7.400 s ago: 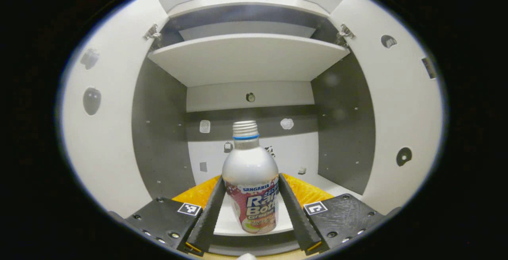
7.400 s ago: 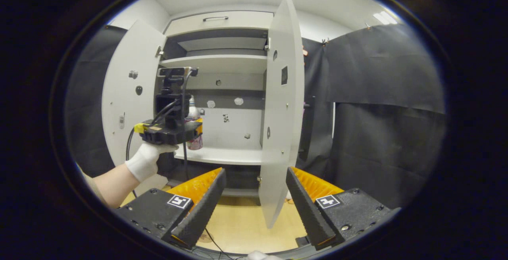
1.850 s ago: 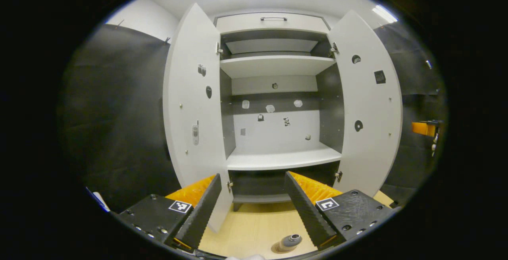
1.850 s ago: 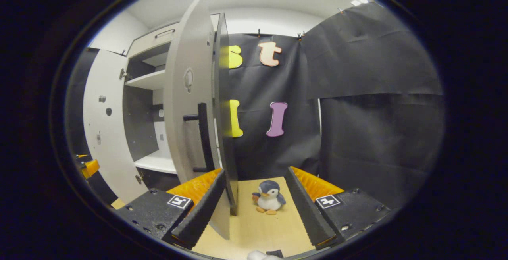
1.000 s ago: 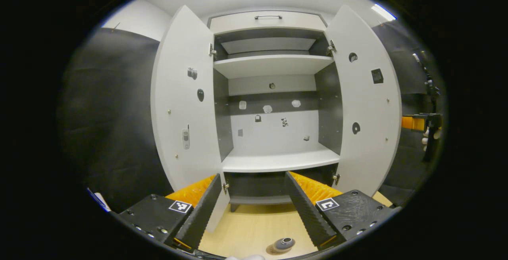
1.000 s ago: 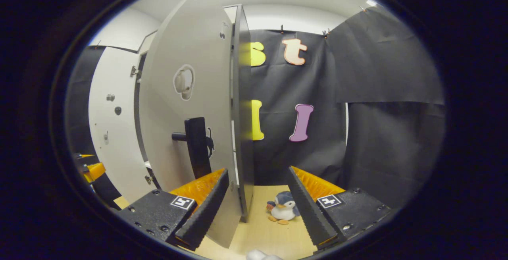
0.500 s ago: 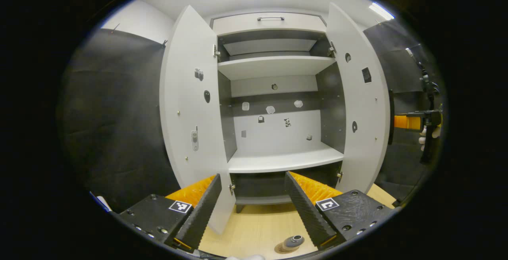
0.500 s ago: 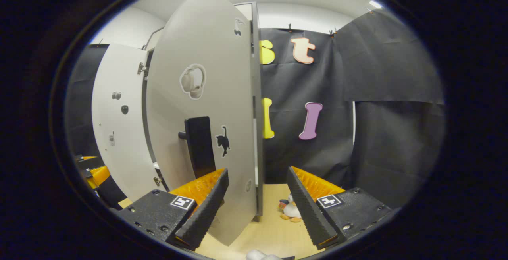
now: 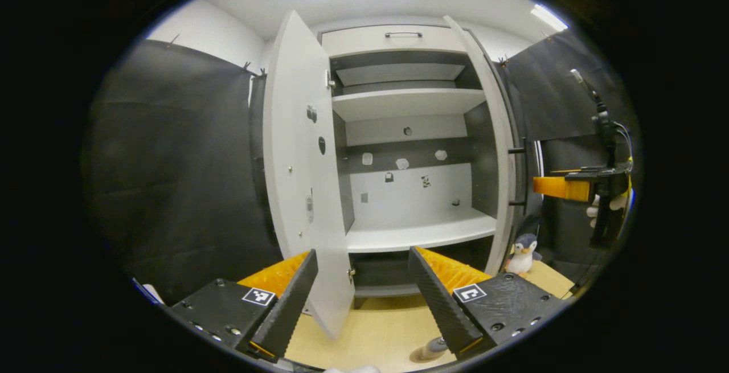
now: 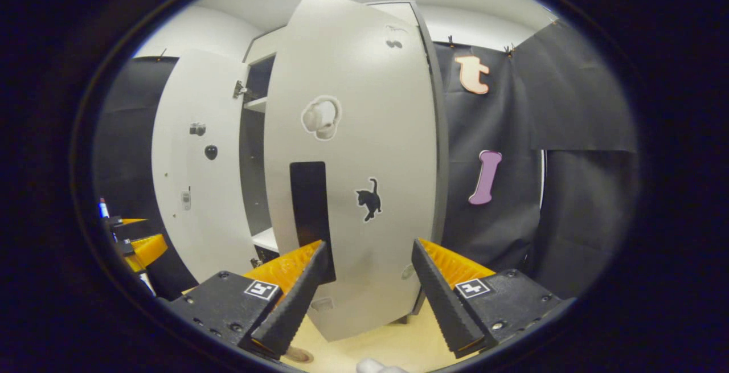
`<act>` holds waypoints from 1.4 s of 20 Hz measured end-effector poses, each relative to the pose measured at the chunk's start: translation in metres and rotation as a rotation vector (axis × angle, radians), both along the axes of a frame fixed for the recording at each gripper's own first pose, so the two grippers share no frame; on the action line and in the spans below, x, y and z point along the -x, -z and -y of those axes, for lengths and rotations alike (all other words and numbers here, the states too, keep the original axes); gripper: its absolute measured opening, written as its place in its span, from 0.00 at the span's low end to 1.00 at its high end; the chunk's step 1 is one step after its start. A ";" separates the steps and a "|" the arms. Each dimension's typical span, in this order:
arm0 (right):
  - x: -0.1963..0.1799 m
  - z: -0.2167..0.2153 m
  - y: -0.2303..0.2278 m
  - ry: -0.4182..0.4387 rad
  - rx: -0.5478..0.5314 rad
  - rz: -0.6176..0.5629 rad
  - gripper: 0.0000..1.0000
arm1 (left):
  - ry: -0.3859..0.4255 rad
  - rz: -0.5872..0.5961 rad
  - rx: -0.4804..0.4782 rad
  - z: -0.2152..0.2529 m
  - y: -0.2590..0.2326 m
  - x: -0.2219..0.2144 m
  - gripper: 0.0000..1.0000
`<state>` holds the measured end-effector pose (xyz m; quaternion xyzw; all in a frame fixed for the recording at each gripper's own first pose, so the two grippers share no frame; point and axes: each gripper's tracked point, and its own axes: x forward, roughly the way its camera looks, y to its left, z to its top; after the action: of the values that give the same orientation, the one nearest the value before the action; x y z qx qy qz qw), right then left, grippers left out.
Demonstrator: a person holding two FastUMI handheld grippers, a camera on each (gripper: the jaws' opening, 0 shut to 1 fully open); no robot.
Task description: Grasp the bottle in the cabinet with the left hand and place it on the coaster, then close the right door with the right hand and the left door with the left hand.
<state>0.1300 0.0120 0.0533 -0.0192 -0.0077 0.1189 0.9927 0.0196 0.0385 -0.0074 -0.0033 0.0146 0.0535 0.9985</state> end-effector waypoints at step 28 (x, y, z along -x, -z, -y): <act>0.086 -0.010 0.084 0.209 -0.098 -0.100 0.98 | -0.221 0.013 -0.064 -0.241 -0.002 -0.027 0.98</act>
<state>0.0442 0.0215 -0.0303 0.0346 0.0381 0.0151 0.9986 0.0468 0.2795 -0.0051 0.0264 0.0059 0.1635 0.9862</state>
